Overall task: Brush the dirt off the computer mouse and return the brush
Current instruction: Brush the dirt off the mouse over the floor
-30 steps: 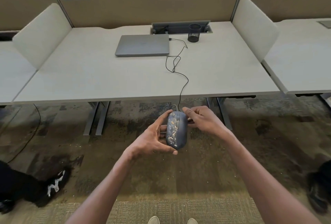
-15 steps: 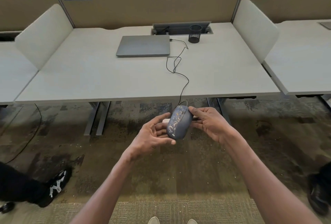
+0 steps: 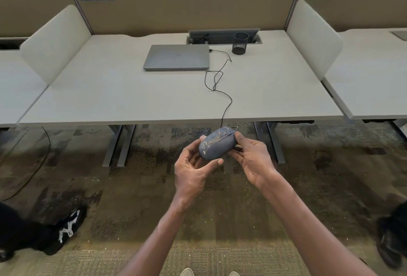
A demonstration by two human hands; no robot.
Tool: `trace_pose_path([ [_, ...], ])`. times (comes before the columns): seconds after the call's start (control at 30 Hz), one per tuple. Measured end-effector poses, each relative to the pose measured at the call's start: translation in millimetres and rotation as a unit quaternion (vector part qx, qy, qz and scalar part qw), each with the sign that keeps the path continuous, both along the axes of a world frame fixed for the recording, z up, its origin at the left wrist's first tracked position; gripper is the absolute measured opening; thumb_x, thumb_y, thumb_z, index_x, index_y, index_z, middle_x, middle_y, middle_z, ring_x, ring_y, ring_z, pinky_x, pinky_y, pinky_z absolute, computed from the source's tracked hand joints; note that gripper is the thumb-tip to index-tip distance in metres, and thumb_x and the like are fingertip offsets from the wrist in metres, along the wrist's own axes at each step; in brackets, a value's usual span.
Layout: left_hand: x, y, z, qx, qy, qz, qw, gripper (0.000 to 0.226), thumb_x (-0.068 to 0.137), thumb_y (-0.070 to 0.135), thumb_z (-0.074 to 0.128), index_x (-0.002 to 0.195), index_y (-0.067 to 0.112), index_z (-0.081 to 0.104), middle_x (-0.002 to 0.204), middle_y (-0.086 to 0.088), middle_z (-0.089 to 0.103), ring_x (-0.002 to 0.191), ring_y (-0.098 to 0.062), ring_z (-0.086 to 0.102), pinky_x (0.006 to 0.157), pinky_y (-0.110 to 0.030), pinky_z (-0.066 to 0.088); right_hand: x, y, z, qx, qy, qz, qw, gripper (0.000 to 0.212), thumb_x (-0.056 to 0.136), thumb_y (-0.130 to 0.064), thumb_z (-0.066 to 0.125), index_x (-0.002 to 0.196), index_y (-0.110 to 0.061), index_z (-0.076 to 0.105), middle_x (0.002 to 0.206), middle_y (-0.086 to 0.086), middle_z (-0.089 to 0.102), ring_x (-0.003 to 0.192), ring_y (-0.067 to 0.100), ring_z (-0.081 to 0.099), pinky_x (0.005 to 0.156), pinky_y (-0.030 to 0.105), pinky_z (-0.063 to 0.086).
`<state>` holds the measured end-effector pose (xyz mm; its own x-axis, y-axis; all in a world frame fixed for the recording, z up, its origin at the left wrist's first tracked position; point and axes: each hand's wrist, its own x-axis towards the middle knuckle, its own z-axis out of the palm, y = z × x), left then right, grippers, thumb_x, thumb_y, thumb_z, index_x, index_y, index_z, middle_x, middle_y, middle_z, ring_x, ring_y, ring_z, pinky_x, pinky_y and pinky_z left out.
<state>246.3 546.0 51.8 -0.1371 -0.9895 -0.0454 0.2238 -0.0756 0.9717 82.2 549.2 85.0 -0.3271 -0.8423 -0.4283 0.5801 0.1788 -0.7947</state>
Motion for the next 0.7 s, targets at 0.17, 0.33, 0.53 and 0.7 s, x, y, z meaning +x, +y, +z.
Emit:
trace_pose_path([
  [0.17,0,-6,-3,0.015,0.022,-0.005,1.0,0.08,0.061,0.002,0.091,0.135,0.001,0.061,0.126,-0.006,0.075,0.116,-0.019,0.072,0.09,-0.023,0.059,3,6,4,0.002,-0.011,-0.014,1.0,0.021,0.101,-0.016,0.058,0.102,0.003,0.069,0.107,0.019,0.074,0.099,0.026,0.071,0.068,0.024,0.062],
  [0.33,3,-9,-6,0.022,0.032,-0.009,0.999,0.082,0.057,0.005,0.095,0.133,0.003,0.063,0.121,-0.008,0.077,0.111,-0.02,0.075,0.086,-0.024,0.06,3,10,9,-0.001,-0.016,-0.02,1.0,0.02,0.101,-0.014,0.058,0.098,0.003,0.069,0.095,0.014,0.075,0.087,0.021,0.073,0.069,0.025,0.063],
  [0.53,6,-10,-6,0.021,0.02,-0.012,1.0,0.075,0.054,0.016,0.101,0.122,0.017,0.068,0.117,-0.005,0.079,0.109,-0.021,0.076,0.085,-0.025,0.061,-2,13,5,-0.01,-0.012,-0.008,1.0,0.022,0.1,-0.014,0.06,0.098,0.005,0.07,0.097,0.016,0.078,0.085,0.02,0.077,0.071,0.027,0.063],
  [0.7,12,-12,-7,0.023,0.014,-0.002,1.0,0.077,0.051,0.025,0.102,0.12,0.02,0.068,0.115,0.0,0.079,0.108,-0.017,0.076,0.085,-0.024,0.061,-18,14,-4,0.026,0.089,-0.042,0.995,0.028,0.099,-0.02,0.063,0.1,0.007,0.068,0.094,0.021,0.075,0.084,0.028,0.076,0.08,0.032,0.064],
])
